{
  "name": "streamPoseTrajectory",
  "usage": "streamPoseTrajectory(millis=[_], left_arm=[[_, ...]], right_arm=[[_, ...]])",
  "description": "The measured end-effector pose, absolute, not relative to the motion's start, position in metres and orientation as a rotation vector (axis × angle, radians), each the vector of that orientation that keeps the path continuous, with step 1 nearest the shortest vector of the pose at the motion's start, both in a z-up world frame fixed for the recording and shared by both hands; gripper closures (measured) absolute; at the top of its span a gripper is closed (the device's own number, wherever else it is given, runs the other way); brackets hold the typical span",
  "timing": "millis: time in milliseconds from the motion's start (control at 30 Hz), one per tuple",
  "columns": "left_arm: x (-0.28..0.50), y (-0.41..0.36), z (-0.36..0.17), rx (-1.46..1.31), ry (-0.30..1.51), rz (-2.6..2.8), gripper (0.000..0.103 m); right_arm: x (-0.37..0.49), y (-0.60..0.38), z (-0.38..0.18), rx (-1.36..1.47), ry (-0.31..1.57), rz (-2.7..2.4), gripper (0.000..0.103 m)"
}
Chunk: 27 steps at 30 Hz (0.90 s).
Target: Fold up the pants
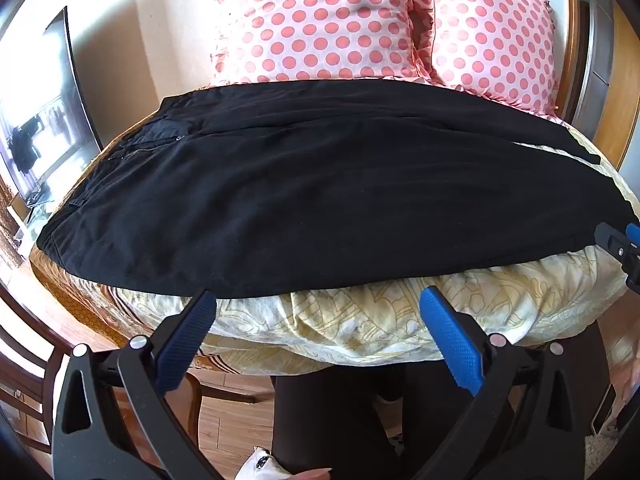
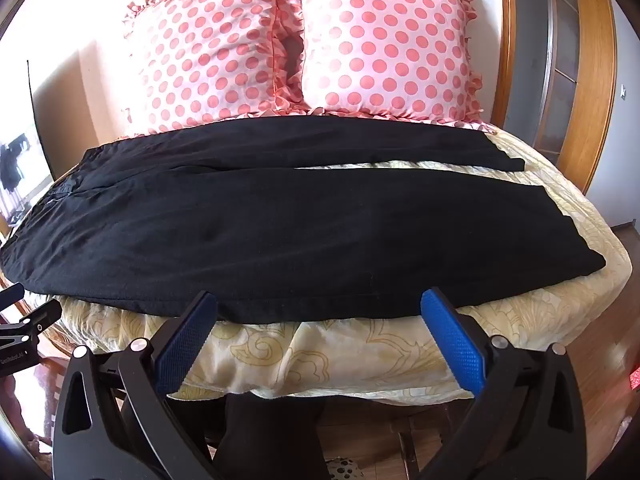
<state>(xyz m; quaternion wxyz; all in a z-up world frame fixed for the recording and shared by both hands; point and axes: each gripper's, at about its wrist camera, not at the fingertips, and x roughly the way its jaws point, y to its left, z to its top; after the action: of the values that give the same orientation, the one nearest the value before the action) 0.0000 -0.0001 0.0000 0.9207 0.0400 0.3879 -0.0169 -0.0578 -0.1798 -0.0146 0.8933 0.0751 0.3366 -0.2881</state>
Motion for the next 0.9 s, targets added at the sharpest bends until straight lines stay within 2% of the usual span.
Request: streamPoseTrajectory(millis=[900], left_arm=[[0.0003,0.0002,-0.0003,0.079,0.805,-0.036,0.002]], right_arm=[[-0.0593,-0.1819,-0.014,0.16,0.699,-0.598,0.001]])
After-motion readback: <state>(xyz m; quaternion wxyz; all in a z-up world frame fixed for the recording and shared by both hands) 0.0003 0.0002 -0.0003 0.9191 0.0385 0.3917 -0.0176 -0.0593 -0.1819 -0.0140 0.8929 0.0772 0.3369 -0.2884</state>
